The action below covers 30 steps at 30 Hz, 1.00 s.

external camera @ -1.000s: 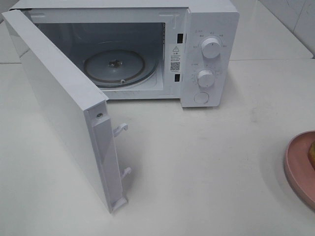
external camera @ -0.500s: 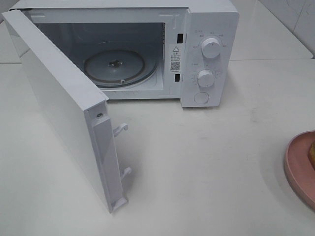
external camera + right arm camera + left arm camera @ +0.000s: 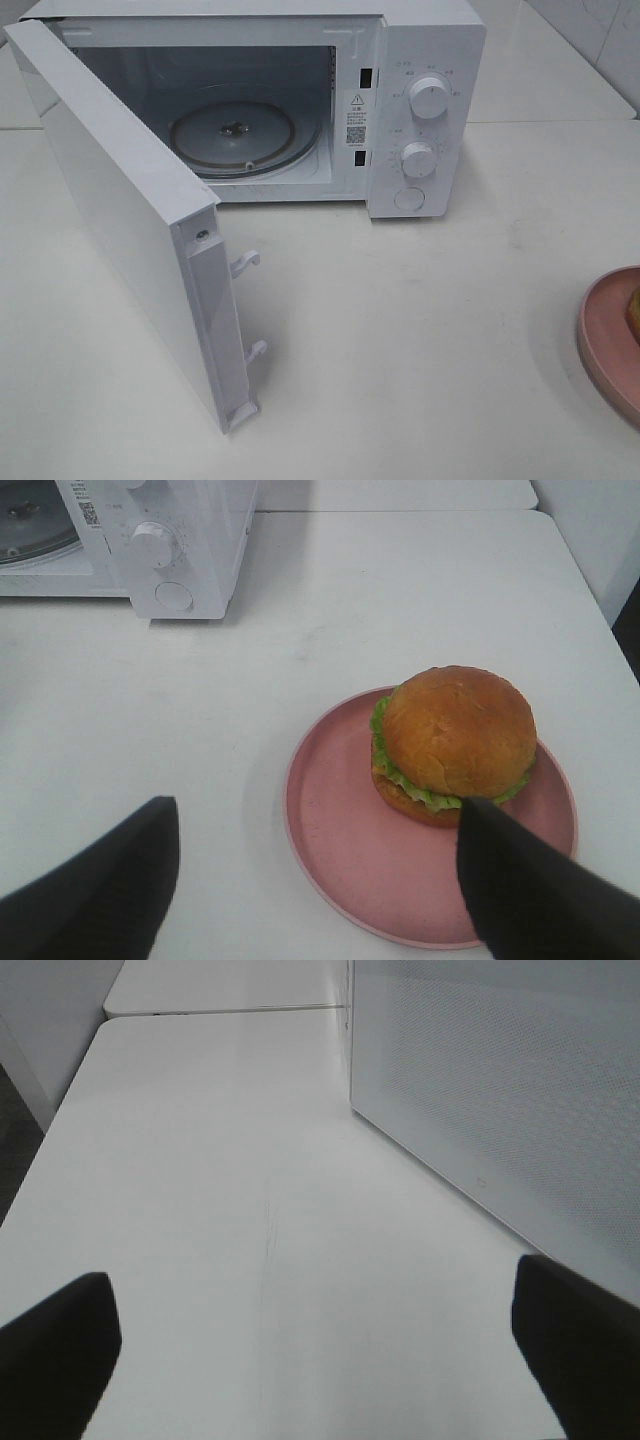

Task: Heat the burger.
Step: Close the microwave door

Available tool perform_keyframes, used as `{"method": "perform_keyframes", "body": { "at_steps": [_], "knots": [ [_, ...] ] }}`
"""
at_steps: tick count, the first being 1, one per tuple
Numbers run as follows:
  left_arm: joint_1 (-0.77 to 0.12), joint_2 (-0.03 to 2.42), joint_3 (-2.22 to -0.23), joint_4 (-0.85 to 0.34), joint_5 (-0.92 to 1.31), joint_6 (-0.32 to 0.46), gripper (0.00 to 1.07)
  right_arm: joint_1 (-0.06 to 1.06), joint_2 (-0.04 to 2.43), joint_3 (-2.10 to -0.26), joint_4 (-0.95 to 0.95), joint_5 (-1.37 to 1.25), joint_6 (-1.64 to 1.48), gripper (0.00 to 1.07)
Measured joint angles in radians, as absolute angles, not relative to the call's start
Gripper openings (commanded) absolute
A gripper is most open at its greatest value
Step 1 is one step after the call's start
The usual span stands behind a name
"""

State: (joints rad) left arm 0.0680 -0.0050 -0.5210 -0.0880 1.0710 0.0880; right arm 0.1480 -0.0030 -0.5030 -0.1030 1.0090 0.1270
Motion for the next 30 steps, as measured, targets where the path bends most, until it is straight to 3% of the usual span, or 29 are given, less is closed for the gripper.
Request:
{"method": "perform_keyframes", "body": {
  "at_steps": [30],
  "knots": [
    [0.068,-0.005,-0.521,-0.088,1.071,0.088,1.0,0.148,-0.003,-0.503,-0.103,1.009,0.127,0.74]
  ]
}}
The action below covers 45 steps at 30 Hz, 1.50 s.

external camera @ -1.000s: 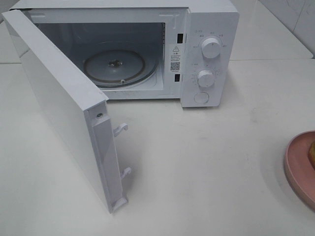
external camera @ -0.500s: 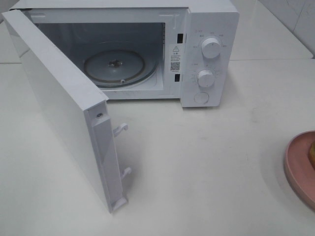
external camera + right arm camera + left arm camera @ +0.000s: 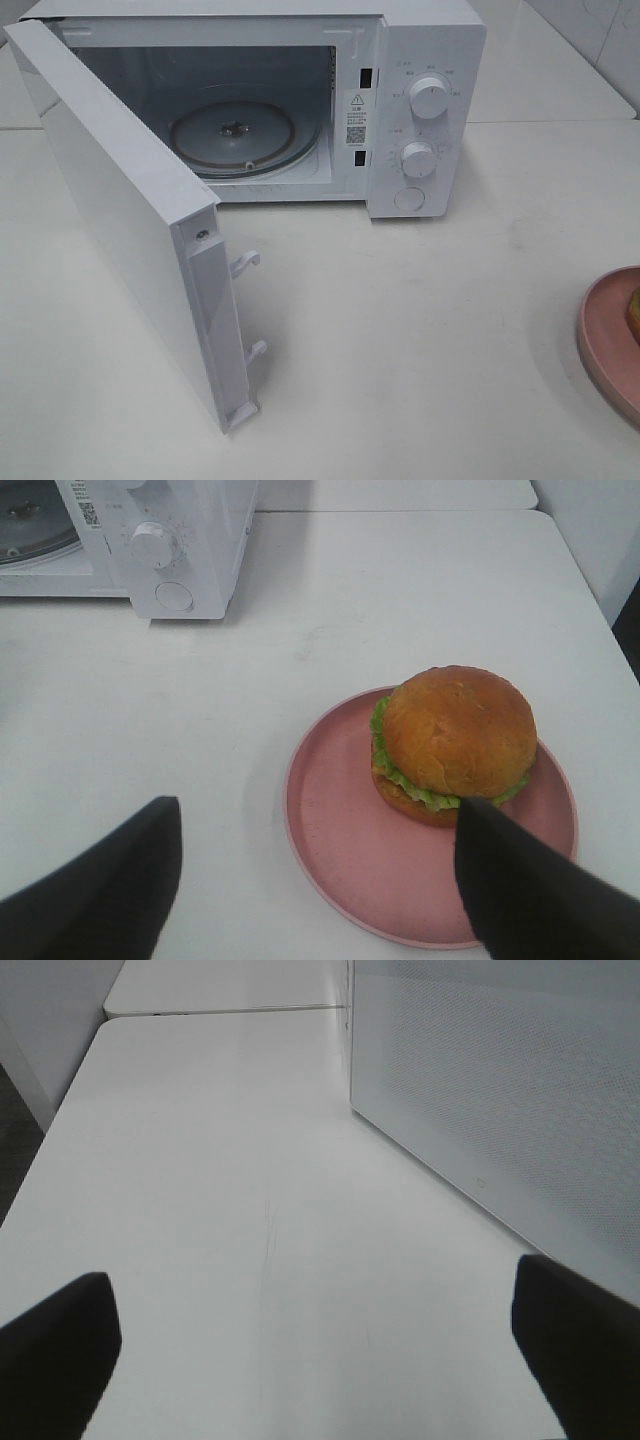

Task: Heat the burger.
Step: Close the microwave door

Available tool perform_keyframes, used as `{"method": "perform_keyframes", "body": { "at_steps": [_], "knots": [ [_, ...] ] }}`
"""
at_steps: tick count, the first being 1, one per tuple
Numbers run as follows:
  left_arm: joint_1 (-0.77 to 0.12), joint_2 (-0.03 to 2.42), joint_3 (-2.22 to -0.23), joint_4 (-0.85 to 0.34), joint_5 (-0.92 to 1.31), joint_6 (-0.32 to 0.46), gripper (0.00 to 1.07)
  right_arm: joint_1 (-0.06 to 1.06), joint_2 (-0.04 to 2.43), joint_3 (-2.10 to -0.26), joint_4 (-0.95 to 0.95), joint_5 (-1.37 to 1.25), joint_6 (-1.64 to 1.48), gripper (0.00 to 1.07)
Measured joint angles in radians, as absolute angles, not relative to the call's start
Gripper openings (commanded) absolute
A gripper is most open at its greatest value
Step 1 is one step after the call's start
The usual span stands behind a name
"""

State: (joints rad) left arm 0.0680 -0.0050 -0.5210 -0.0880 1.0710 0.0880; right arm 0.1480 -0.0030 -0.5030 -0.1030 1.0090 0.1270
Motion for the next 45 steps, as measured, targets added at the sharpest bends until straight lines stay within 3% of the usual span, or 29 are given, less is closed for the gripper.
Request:
{"method": "perform_keyframes", "body": {
  "at_steps": [6,8,9,10,11,12,14,16,18,19,22,23,27,32,45],
  "knots": [
    [0.068,-0.005,-0.544,-0.088,1.017,0.088,0.92,0.148,-0.003,-0.503,-0.103,1.009,0.127,0.74],
    [0.068,-0.001,-0.545,-0.088,0.982,0.088,0.79,0.148,-0.003,-0.503,-0.103,1.009,0.127,0.74],
    [0.068,-0.001,-0.545,-0.088,0.982,0.088,0.79,0.148,-0.003,-0.503,-0.103,1.009,0.127,0.74],
    [0.068,0.016,-0.545,-0.088,0.963,0.088,0.69,0.148,-0.003,-0.503,-0.103,1.009,0.127,0.74],
    [0.068,0.016,-0.545,-0.088,0.963,0.088,0.69,0.148,-0.003,-0.503,-0.103,1.009,0.127,0.74],
    [0.068,0.046,-0.545,-0.089,0.943,0.088,0.57,0.148,-0.003,-0.503,-0.103,1.009,0.127,0.74],
    [0.068,0.063,-0.545,-0.091,0.931,0.088,0.51,0.148,-0.003,-0.503,-0.103,1.009,0.127,0.74],
    [0.068,0.136,-0.545,-0.102,0.88,0.088,0.32,0.148,-0.003,-0.503,-0.103,1.009,0.127,0.74],
    [0.068,0.16,-0.545,-0.104,0.861,0.088,0.26,0.148,-0.003,-0.503,-0.103,1.009,0.127,0.74],
    [0.068,0.208,-0.545,-0.106,0.825,0.088,0.14,0.148,-0.003,-0.503,-0.103,1.009,0.127,0.74],
    [0.068,0.233,-0.545,-0.107,0.805,0.088,0.08,0.148,-0.003,-0.503,-0.103,1.009,0.127,0.74],
    [0.068,0.277,-0.545,-0.107,0.767,0.088,0.0,0.148,-0.003,-0.503,-0.103,1.009,0.127,0.74],
    [0.068,0.334,-0.531,-0.109,0.678,0.091,0.0,0.148,-0.003,-0.503,-0.103,1.009,0.127,0.74],
    [0.068,0.432,-0.432,-0.113,0.357,0.133,0.0,0.148,-0.003,-0.503,-0.103,1.009,0.127,0.74],
    [0.068,0.73,-0.265,-0.094,-0.244,0.138,0.0,0.148,-0.003,-0.503,-0.103,1.009,0.127,0.74]
  ]
}}
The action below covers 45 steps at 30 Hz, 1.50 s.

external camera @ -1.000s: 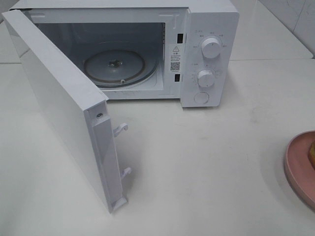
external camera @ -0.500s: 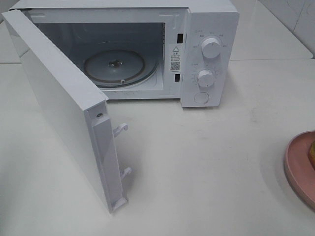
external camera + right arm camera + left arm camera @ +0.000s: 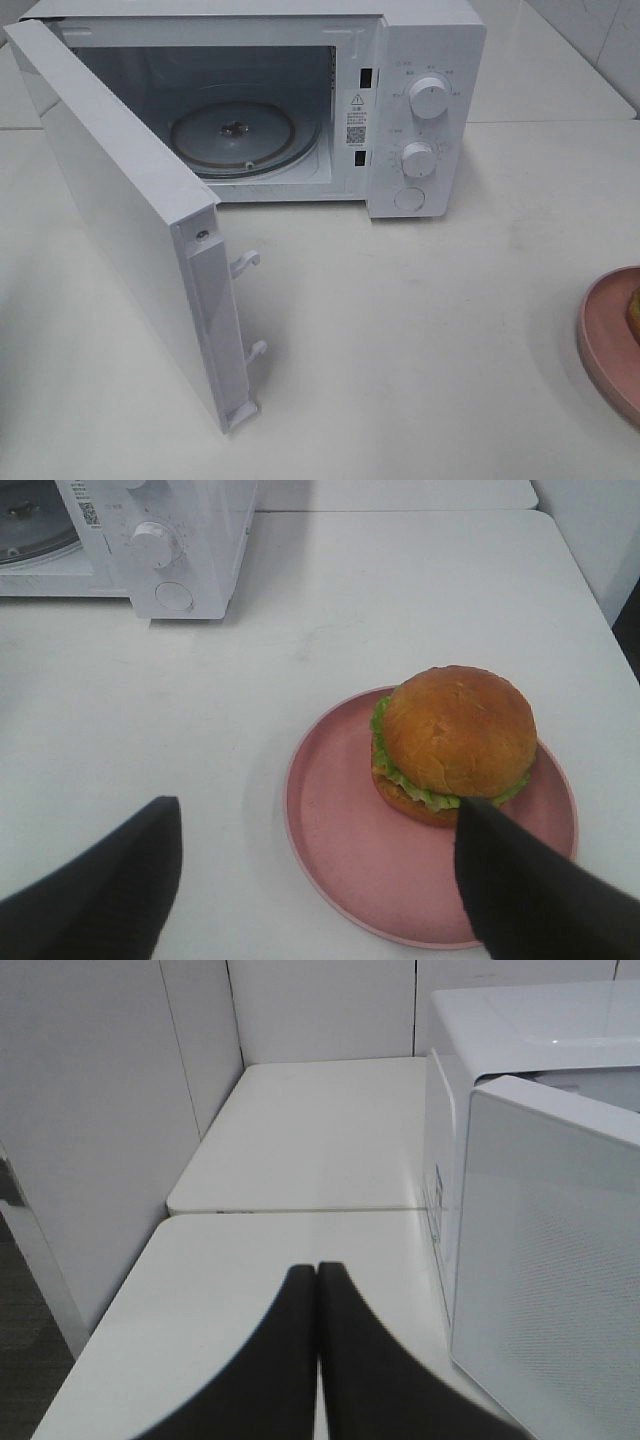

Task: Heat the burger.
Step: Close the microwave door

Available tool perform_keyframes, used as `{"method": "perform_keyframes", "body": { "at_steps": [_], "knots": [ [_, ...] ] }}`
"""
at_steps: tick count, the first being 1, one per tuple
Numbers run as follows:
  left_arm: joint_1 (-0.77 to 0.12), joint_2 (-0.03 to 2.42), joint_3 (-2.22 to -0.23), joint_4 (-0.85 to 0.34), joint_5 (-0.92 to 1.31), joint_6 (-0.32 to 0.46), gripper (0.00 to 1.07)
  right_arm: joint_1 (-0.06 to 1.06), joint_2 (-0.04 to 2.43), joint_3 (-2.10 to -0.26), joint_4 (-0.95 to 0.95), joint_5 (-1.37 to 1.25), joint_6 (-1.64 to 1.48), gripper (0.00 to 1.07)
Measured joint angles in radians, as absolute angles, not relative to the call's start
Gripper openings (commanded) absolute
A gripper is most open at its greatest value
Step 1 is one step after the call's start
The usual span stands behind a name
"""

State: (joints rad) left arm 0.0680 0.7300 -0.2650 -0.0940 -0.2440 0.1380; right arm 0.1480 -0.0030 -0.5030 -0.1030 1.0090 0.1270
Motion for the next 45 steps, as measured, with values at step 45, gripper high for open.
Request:
{"method": "perform_keyframes", "body": {
  "at_steps": [45],
  "knots": [
    [-0.431,1.531,-0.307,-0.077,-0.891,-0.01,0.0,0.148,-0.003,-0.503,-0.103,1.009,0.127,0.74]
  ]
}}
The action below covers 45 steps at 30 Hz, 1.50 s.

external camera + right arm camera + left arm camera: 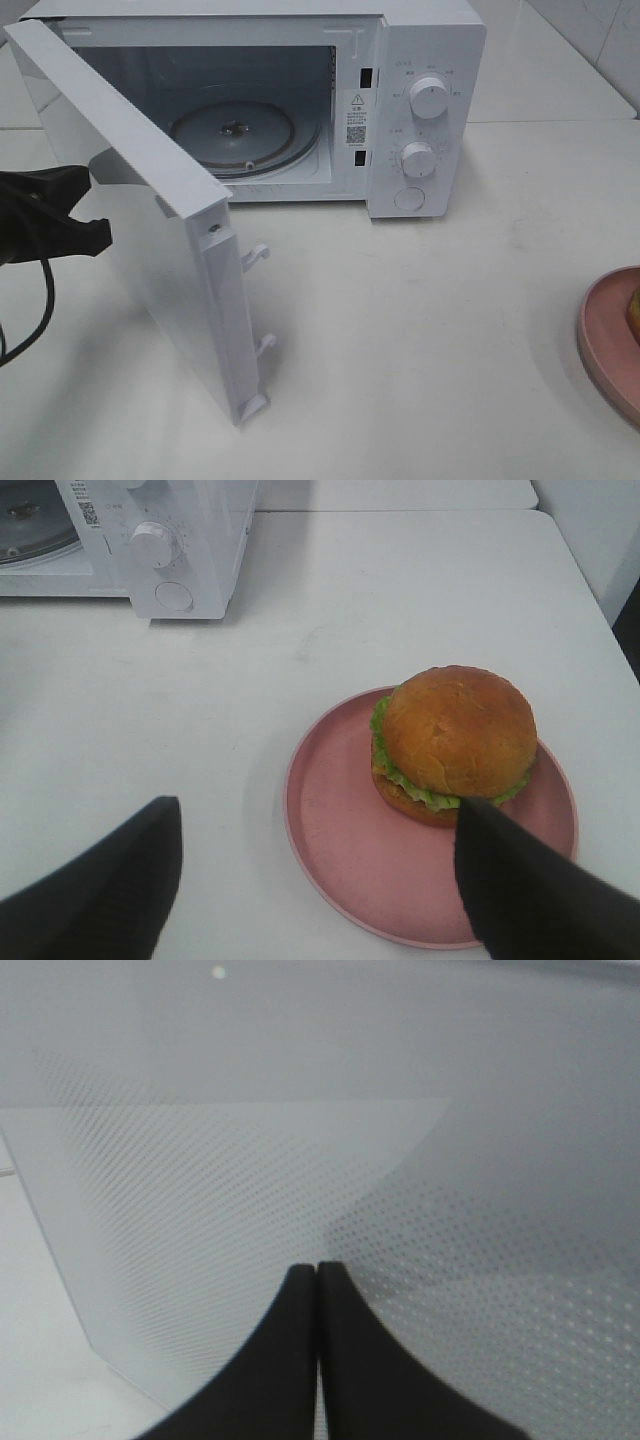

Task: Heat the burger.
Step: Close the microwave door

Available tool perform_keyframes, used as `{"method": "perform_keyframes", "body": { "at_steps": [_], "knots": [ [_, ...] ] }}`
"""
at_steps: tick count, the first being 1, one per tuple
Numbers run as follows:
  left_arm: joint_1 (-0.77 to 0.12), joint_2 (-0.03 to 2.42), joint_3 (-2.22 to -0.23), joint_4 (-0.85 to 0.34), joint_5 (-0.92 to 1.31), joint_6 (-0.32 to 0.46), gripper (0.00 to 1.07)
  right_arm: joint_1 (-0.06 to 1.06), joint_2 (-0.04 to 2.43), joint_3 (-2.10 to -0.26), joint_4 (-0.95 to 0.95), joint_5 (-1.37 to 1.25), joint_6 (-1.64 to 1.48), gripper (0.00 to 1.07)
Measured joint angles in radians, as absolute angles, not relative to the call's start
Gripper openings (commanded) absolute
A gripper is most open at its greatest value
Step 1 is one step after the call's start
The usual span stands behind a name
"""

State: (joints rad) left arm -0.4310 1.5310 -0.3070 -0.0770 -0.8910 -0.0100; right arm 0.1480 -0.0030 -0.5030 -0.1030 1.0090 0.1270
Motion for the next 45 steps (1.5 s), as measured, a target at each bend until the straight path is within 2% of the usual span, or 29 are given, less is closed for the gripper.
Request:
{"method": "perform_keyframes", "body": {
  "at_steps": [5,7,15,17,22,33,35,42,45],
  "knots": [
    [-0.504,1.555,-0.346,-0.145,-0.891,0.027,0.0,0.148,-0.003,-0.503,-0.103,1.009,0.127,0.74],
    [-0.564,1.585,-0.399,-0.211,-0.882,0.059,0.0,0.148,-0.003,-0.503,-0.103,1.009,0.127,0.74],
    [-0.639,1.647,-0.5,-0.298,-0.835,0.099,0.0,0.148,-0.003,-0.503,-0.103,1.009,0.127,0.74],
    [-0.681,1.686,-0.576,-0.353,-0.804,0.136,0.0,0.148,-0.003,-0.503,-0.103,1.009,0.127,0.74],
    [-0.712,1.74,-0.668,-0.407,-0.769,0.164,0.0,0.148,-0.003,-0.503,-0.103,1.009,0.128,0.74],
    [-0.715,1.836,-0.842,-0.509,-0.688,0.196,0.0,0.148,-0.003,-0.503,-0.103,1.009,0.128,0.74],
    [-0.715,1.874,-0.914,-0.559,-0.66,0.239,0.0,0.148,-0.003,-0.503,-0.103,1.009,0.128,0.74],
    [-0.737,1.931,-1.003,-0.633,-0.607,0.314,0.0,0.148,-0.003,-0.503,-0.103,1.009,0.128,0.74],
    [-0.75,1.967,-1.056,-0.681,-0.552,0.379,0.0,0.148,-0.003,-0.503,-0.103,1.009,0.128,0.74]
  ]
}}
